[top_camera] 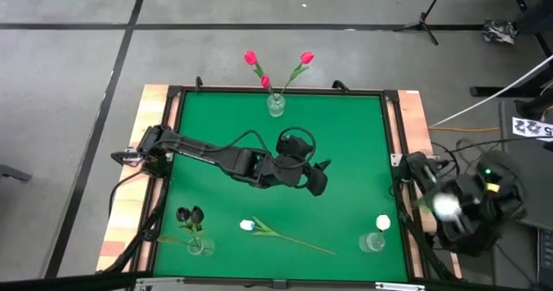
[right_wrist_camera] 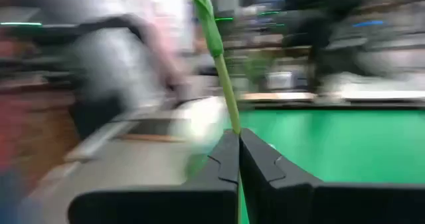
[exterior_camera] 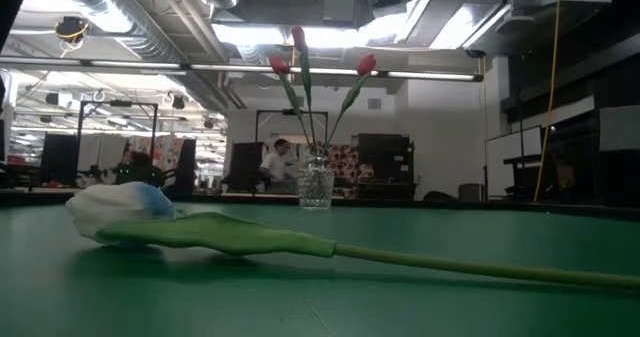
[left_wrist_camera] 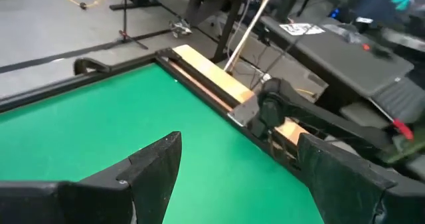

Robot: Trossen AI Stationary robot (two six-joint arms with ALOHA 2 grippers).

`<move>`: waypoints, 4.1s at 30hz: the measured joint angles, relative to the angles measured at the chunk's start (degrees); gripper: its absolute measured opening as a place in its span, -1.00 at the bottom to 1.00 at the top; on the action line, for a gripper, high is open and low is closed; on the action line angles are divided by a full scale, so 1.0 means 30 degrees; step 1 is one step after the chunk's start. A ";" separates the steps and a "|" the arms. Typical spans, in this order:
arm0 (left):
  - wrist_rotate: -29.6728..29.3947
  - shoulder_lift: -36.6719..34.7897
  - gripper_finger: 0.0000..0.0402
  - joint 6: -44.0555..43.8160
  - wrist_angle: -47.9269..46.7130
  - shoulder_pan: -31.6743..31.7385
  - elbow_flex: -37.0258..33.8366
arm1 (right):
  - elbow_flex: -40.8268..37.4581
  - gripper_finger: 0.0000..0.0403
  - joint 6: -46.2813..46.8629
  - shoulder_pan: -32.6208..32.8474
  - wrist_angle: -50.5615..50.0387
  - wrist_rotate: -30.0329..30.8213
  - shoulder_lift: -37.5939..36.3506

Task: Sort flowers into vase by color
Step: Put the top white flower into the bottom right transparent vase

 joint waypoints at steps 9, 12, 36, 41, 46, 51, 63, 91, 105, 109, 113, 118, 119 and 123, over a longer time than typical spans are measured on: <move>-0.0225 0.0000 0.46 -0.0979 0.0139 0.0306 0.0000 | 0.1352 -1.00 -0.2893 0.4006 -0.2942 -0.0630 0.0039; -0.0225 0.0000 0.46 -0.1456 0.0153 0.0298 0.0000 | 0.1572 -1.00 -0.2398 0.6379 -0.2494 0.0366 0.0643; -0.0240 -0.0658 0.46 -0.2435 -0.0153 0.0140 0.0000 | 0.4438 -1.00 1.8305 0.8774 1.5161 2.3964 0.1180; -0.0242 -0.1399 0.46 -0.1101 -0.0716 -0.0121 0.0000 | 0.4135 -1.00 1.9117 0.4981 1.6500 2.0390 0.1793; -0.0265 -0.2286 0.46 -0.0849 -0.2432 -0.0157 0.0000 | 0.3514 -1.00 2.0789 0.2042 1.8156 1.8738 0.2666; -0.0283 -0.2901 0.46 -0.0277 -0.3559 -0.0161 0.0000 | 0.3945 -1.00 2.2645 0.1086 2.2432 1.8206 0.4432; -0.0263 -0.4085 0.46 0.0578 -0.5755 0.0197 0.0000 | 1.3766 -1.00 2.0735 0.4565 2.0210 1.3071 1.6002; 0.0329 -0.8230 0.46 0.5483 -1.2655 0.1275 0.0029 | 1.1096 -1.00 1.2060 1.9596 2.0776 2.0152 2.4578; 0.1037 -0.8705 0.46 0.6631 -1.2187 0.1965 0.0036 | 0.2022 -1.00 1.1267 3.7053 2.6945 4.3599 2.4334; 0.1162 -0.8655 0.46 0.6707 -1.1787 0.2392 0.0036 | 0.0659 -1.00 1.1162 4.2037 2.9236 5.6806 2.4306; 0.1263 -0.8663 0.46 0.6714 -1.1548 0.2867 0.0036 | -0.0122 -1.00 1.1761 4.3691 2.8510 5.8309 2.4403; 0.1283 -0.8663 0.46 0.6670 -1.1246 0.3523 0.0036 | -0.0018 -1.00 1.2316 4.3836 2.7240 5.8378 2.3548; 0.1283 -0.8663 0.46 0.6663 -1.1184 0.3556 0.0036 | -0.0022 -1.00 1.2331 4.4191 2.6764 5.8391 2.3242; 0.1292 -0.8663 0.46 0.6648 -1.0810 0.3541 0.0036 | -0.0036 -1.00 1.2348 4.6244 2.5034 5.8416 2.1469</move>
